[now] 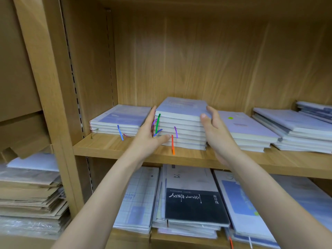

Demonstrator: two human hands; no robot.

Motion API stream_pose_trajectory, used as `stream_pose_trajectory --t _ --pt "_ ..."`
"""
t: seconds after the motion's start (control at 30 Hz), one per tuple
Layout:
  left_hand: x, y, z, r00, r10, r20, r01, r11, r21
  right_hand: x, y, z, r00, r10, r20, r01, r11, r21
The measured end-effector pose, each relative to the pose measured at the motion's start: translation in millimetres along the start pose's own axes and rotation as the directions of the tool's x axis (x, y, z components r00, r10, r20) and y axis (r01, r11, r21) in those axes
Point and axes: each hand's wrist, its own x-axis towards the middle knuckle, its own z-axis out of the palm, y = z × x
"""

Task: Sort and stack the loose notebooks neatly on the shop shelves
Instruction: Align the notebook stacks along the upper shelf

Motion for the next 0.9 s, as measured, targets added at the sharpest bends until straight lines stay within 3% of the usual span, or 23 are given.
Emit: stream_pose_trajectory --t 0.13,0.33,0.7,0.9 --pt "7 -2 -17 0.997 -0.018 0.078 -0.001 0.973 0.233 -7 10 -3 0.999 0.0 0.045 -0.002 0.999 0.048" --pt "7 -4 -18 0.999 0.017 -0.031 0.002 0.848 0.53 -15 22 -8 0.995 -0.065 0.08 0.086 0.952 -0.294" --pt "10 -3 -21 0.996 -0.06 -0.073 0.084 0.909 0.408 -12 25 -11 0.994 -0.106 0.042 0.114 0.931 -0.348" --pt "18 -7 -22 0.991 -0.016 -0.13 0.075 0.882 0.465 8 35 2 0.994 -0.104 0.02 0.105 0.932 -0.348"
